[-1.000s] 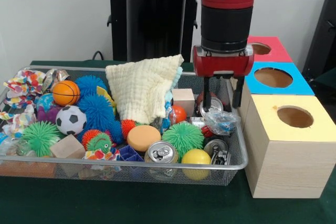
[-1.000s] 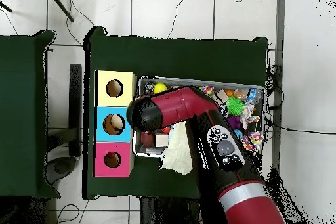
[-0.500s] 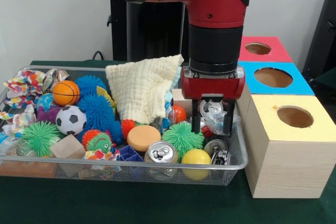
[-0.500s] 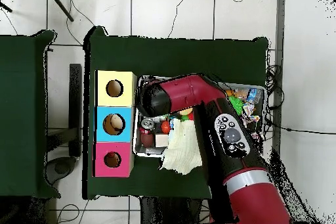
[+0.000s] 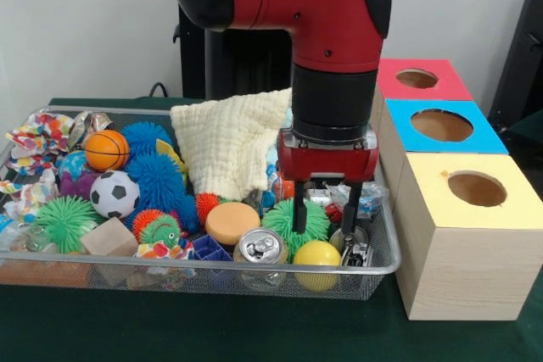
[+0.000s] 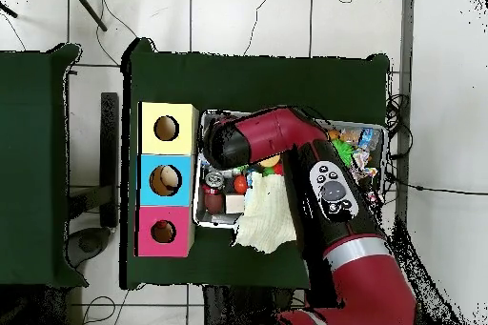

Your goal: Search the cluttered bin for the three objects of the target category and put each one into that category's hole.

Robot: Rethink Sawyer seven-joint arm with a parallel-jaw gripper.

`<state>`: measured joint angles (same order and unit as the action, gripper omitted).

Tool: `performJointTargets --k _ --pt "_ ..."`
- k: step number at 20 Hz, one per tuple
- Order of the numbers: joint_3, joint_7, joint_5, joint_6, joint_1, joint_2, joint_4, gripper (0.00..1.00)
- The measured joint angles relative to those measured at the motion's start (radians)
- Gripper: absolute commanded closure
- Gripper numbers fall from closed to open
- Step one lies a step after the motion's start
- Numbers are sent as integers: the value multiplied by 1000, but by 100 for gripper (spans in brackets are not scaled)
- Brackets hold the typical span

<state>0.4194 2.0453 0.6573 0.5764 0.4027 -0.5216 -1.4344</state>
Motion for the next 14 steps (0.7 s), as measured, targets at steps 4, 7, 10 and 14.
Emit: performJointTargets --k 4,7,10,14 --pt "0 0 17 -1 9 31 0 0" --pt "0 0 30 -9 24 57 0 0" --pt "4 0 37 -26 44 67 0 0" --pt "3 0 42 -32 58 67 0 0"
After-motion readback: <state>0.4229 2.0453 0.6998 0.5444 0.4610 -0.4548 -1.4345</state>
